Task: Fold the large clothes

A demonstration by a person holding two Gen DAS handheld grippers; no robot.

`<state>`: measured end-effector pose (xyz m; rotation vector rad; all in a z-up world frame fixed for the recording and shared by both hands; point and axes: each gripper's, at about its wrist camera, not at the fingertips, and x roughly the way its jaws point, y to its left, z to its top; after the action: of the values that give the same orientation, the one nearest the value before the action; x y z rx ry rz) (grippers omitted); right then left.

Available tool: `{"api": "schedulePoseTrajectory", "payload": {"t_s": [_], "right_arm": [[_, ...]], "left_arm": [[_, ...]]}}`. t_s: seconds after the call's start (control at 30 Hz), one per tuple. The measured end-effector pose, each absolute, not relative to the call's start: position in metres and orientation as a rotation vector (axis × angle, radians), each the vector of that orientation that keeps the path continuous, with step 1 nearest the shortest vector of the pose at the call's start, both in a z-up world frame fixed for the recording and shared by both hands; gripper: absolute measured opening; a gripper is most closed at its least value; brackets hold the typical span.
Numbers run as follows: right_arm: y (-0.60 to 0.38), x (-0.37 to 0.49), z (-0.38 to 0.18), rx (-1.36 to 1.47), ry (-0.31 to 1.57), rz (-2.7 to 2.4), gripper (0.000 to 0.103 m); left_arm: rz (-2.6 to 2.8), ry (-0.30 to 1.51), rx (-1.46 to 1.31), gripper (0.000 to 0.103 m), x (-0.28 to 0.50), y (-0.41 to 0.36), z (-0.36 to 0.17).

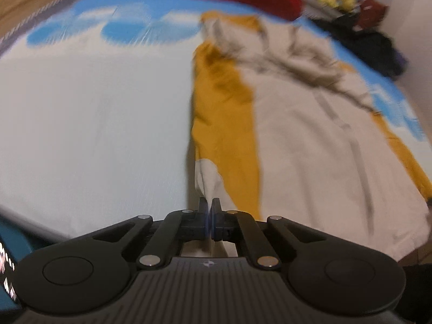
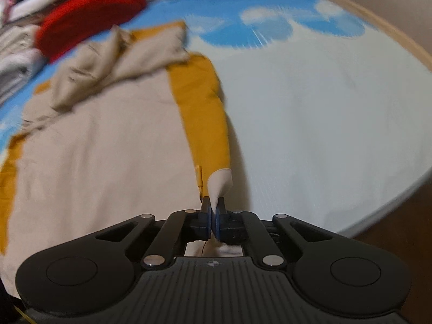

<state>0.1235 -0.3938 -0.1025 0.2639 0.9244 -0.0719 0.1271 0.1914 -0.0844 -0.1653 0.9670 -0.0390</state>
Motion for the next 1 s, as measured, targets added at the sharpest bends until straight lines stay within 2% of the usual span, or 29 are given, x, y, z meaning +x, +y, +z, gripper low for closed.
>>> {"api": "schedulePoseTrajectory", "payload": {"t_s": [0.33, 0.6, 0.77, 1.0], "right_arm": [[-0.422, 0.064, 0.011, 0.368, 0.699, 0.084, 0.001], [-0.463, -0.019, 0.086, 0.492, 0.568, 0.162, 0.001], [-0.487, -0.003, 0.066, 0.6, 0.576, 0.101, 0.001], [-0.49, 0.146, -0.006, 0.669, 0.711, 0.032, 0.003]], "left_arm": [[-0.259, 0.764, -0.176, 0.0, 0.083, 0.201, 0.031], [-0.341, 0.706, -0.372, 0.0, 0.013, 0.253, 0.113], [-0.303, 0.779, -0.422, 0.0, 0.03, 0.263, 0.096], [-0.206, 0.862, -0.573, 0.001, 0.177, 0.274, 0.011]]}}
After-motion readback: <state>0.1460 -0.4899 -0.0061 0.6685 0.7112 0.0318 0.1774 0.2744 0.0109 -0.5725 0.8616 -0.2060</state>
